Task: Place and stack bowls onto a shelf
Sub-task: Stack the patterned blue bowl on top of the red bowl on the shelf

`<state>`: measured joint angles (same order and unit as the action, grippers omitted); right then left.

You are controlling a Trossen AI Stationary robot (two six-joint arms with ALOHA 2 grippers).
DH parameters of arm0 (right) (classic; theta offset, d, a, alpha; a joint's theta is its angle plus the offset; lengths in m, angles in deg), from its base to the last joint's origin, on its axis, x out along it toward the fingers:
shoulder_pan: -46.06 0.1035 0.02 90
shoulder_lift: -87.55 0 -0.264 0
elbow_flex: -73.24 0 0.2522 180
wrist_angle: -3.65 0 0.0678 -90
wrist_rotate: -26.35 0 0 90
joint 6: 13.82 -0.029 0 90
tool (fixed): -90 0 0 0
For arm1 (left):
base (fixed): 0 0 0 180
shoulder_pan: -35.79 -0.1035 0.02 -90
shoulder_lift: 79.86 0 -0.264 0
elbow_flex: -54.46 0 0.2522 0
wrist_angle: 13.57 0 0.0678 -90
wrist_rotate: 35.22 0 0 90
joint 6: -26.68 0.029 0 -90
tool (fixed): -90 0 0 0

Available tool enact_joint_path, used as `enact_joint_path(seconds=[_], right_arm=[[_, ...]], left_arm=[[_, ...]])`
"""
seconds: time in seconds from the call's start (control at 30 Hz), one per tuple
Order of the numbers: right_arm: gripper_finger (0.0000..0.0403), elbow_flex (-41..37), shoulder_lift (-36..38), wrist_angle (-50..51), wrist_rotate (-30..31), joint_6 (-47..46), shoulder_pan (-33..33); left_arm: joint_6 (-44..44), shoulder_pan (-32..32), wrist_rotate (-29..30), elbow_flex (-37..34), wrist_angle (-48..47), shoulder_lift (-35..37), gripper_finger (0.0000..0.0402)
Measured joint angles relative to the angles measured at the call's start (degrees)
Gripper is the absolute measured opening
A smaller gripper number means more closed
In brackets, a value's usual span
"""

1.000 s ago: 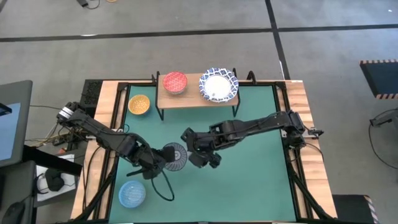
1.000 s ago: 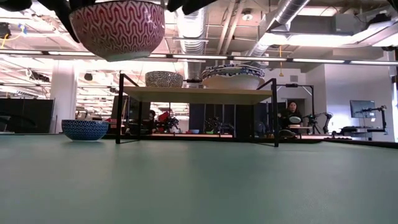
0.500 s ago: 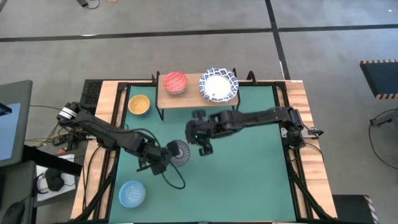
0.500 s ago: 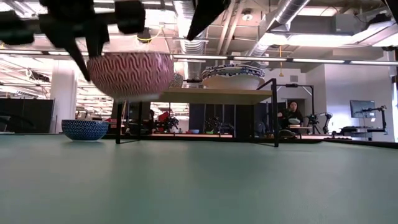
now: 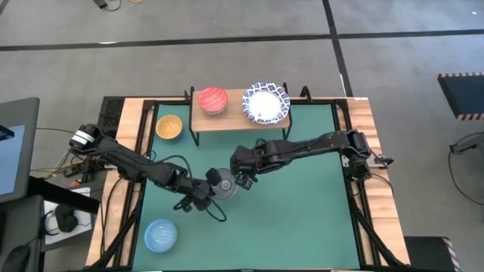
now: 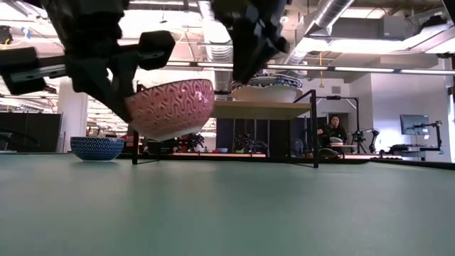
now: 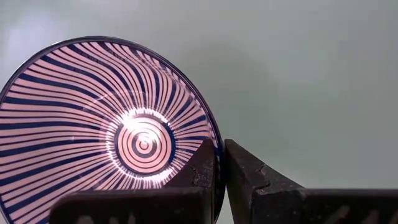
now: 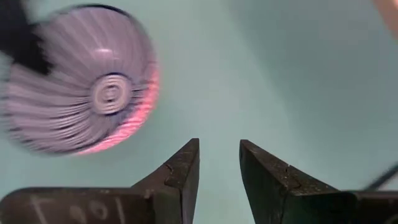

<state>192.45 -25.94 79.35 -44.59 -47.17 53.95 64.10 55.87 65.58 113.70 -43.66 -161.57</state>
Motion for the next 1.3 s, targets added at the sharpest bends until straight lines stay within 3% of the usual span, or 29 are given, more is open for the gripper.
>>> enact_joint_path(seconds=[0.13,0.3,0.47,0.7,0.97,1.3], right_arm=[[0.0139,-5.9,0.0,-8.1,-1.3,2.8,3.6],[0.0139,-10.3,-0.1,-19.7,-2.1,21.4,10.9],[0.014,-10.6,-1.3,-25.9,-2.1,40.2,13.4],[0.0165,-10.7,-2.9,-26.1,-11.5,51.3,11.7],[0.0195,-10.8,-3.0,-24.9,-11.9,59.3,10.9],[0.0187,-10.8,-3.0,-25.8,-11.3,73.1,11.6]], left_arm=[[5.8,0.5,-3.8,0.0,-0.8,0.0,0.0003],[12.2,0.3,-8.2,0.0,-0.8,0.0,0.0005],[15.4,0.4,-13.3,0.0,-0.5,0.0,0.0006],[17.6,0.4,-15.1,-0.1,-0.8,0.0,0.0007],[19.5,0.2,-16.0,-0.1,-1.5,0.0,0.0007],[24.1,0.4,-18.9,0.0,-4.6,0.1,0.0008]])
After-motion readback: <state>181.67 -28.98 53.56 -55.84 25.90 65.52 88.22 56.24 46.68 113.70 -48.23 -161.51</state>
